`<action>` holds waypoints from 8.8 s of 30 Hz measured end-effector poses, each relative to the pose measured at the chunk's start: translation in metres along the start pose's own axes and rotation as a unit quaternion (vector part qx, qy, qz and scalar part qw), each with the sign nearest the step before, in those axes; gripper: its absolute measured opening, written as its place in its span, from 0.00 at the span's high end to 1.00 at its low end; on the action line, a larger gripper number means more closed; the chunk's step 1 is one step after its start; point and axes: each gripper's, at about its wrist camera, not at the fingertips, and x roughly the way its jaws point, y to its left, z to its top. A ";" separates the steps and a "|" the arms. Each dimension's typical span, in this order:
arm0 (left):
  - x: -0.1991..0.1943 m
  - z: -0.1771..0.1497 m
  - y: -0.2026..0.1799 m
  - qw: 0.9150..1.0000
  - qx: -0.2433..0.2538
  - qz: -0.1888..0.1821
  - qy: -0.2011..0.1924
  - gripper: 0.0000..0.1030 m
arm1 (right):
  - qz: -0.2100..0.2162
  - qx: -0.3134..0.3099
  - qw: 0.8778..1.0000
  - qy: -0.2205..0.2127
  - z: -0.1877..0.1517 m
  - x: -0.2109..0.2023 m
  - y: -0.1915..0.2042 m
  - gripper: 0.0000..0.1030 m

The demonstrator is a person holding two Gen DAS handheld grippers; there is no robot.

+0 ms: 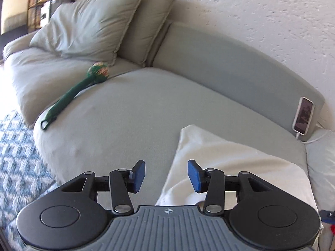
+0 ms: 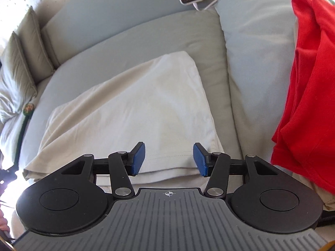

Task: Fold clothes
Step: 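Smooth the folded sweatshirt with both open grippers, then grasp the folded sweatshirt edge with the right gripper, then grasp the sweatshirt edge with both grippers, fold it over, then open, then move both open grippers to the folded sweatshirt edge, then grasp the edge with both grippers, fold it again, then open, then grasp a corner of the folded sweatshirt with the right gripper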

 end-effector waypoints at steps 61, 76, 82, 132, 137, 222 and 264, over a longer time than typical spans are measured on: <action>-0.008 -0.081 -0.065 0.980 0.144 -0.096 0.103 0.34 | 0.136 0.258 0.956 0.021 -0.046 0.047 0.004 0.63; -0.015 -0.085 -0.051 0.981 0.127 -0.097 0.106 0.33 | 0.137 0.293 0.945 -0.037 -0.047 0.032 0.011 0.69; -0.019 -0.085 -0.052 0.981 0.127 -0.101 0.103 0.33 | 0.128 0.289 0.948 -0.041 -0.044 0.041 0.014 0.83; 0.220 0.087 0.020 0.973 -0.057 -0.091 0.202 0.33 | 0.030 0.226 0.973 -0.042 0.109 0.075 -0.065 0.35; 0.252 0.082 0.016 0.969 -0.065 -0.135 0.195 0.39 | 0.062 0.249 0.965 -0.047 0.130 0.119 -0.086 0.38; 0.077 -0.041 -0.051 0.989 0.084 -0.092 0.077 0.55 | 0.089 0.141 0.984 -0.063 -0.037 -0.060 -0.023 0.48; 0.053 -0.073 -0.116 0.978 0.193 -0.031 0.078 0.60 | -0.030 0.168 0.975 -0.142 -0.061 -0.027 -0.065 0.36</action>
